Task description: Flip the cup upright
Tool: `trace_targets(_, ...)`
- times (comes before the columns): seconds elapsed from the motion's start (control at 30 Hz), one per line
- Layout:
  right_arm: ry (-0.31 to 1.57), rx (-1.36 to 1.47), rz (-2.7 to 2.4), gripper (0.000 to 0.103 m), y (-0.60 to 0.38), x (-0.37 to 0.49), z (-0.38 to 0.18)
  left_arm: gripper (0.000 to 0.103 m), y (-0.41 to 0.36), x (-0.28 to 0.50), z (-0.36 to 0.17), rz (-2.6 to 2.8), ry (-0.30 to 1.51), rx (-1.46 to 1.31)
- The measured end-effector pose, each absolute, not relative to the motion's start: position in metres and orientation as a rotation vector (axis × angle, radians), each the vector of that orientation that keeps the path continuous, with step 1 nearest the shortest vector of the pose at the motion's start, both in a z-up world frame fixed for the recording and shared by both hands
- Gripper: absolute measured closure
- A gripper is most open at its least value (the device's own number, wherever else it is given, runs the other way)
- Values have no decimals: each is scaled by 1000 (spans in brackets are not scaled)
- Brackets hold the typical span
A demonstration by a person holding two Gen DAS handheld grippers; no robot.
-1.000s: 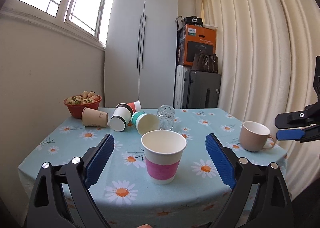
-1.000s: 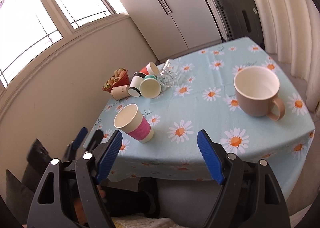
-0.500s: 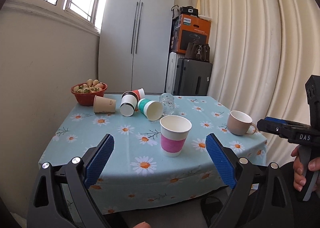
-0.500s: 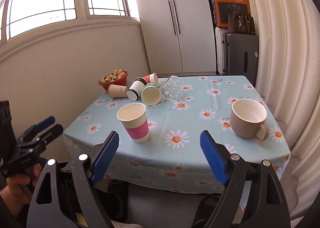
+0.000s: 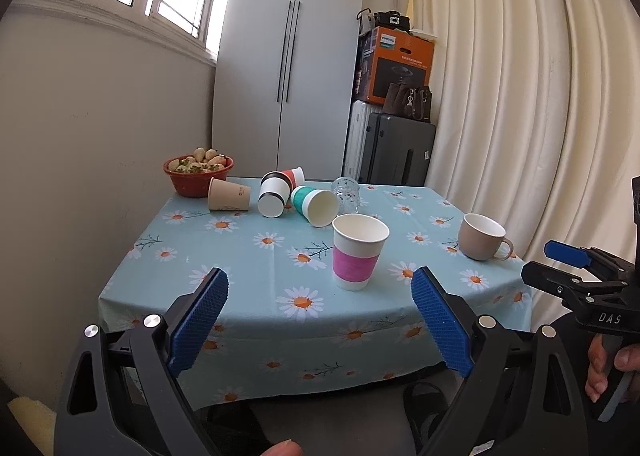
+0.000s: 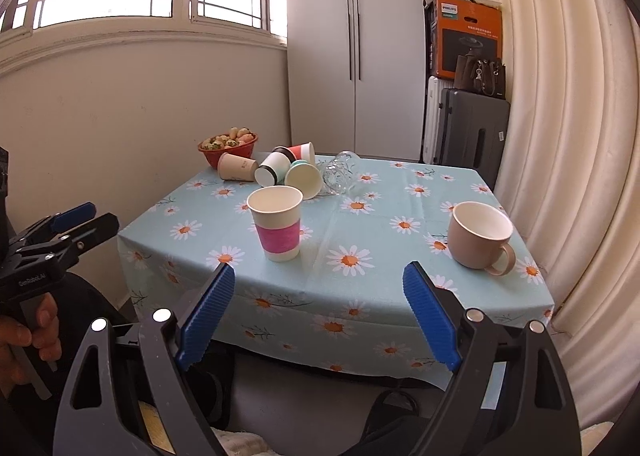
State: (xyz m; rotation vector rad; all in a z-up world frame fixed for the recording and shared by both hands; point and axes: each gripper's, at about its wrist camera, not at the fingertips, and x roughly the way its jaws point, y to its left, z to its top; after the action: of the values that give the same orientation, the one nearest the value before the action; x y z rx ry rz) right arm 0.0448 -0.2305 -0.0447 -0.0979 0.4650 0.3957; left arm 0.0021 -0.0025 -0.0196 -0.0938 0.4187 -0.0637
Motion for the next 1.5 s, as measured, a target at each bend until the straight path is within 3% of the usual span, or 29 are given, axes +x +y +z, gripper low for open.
trace_targets(1.5,454,-104,302,14,-232,39,-48,12,-14,0,-28,-45,463,-37)
